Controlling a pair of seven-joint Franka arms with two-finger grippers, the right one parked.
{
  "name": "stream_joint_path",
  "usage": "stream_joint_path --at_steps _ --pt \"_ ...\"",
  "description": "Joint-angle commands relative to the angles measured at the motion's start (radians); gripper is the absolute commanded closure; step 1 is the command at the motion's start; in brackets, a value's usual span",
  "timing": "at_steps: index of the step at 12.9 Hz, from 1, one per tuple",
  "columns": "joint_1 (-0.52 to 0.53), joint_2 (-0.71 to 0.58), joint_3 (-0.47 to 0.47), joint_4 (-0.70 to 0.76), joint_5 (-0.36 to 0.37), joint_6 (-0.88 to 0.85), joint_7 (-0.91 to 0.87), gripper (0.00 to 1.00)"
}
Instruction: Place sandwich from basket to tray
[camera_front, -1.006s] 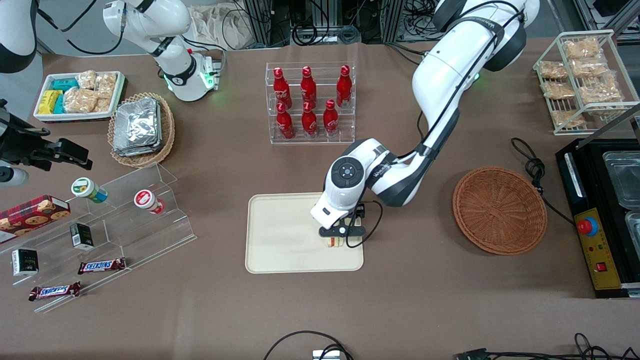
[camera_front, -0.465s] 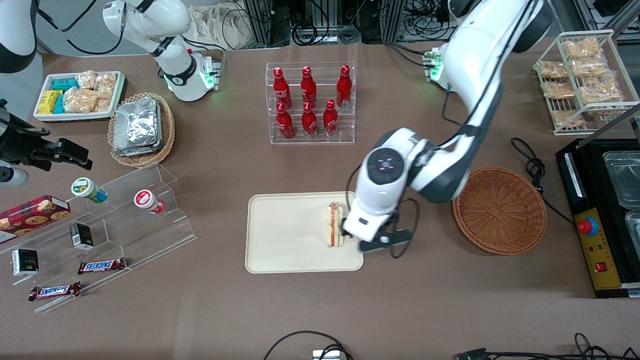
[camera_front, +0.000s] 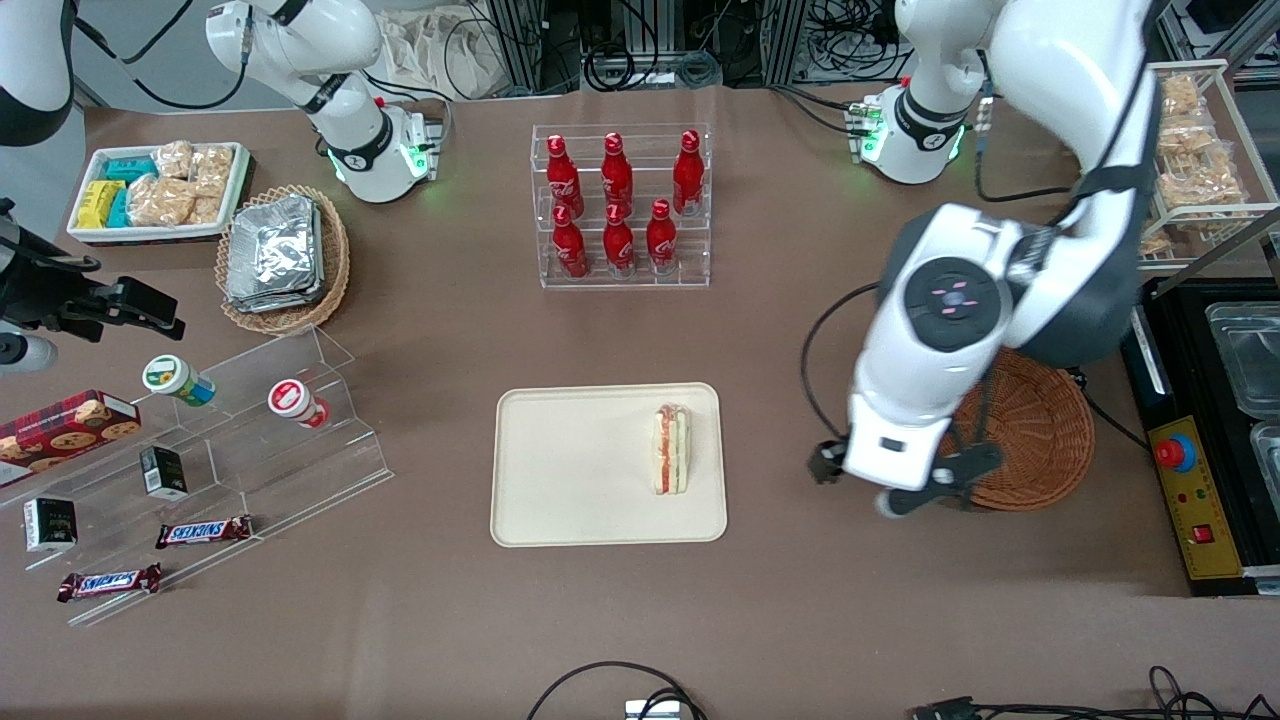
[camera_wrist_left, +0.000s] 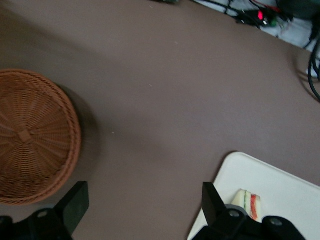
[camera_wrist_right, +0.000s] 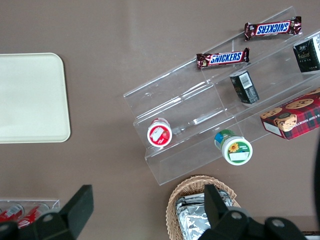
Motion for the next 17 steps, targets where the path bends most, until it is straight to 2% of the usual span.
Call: stream_joint_path --at_steps 1,2,4,7,9,11,14,17 --pt "0.035 -0.055 -0.007 -0.028 -0.010 -0.055 0.023 0.00" --pt "0.055 -0.062 -0.008 -0.027 -0.017 -0.079 0.059 0.00" --pt "0.089 -0.095 -0.005 -0.030 -0.079 -0.092 0.107 0.00" --pt "0.124 -0.130 -0.005 -0.037 -0.103 -0.132 0.144 0.00" --pt "0.139 -0.166 0.000 -0.060 -0.119 -0.164 0.252 0.00" --pt "0.184 -0.235 0.012 -0.108 -0.169 -0.175 0.363 0.00" --pt "0.195 -0.341 0.100 -0.192 -0.249 -0.193 0.576 0.00" --pt "0.193 -0.420 0.122 -0.238 -0.234 -0.237 0.733 0.00"
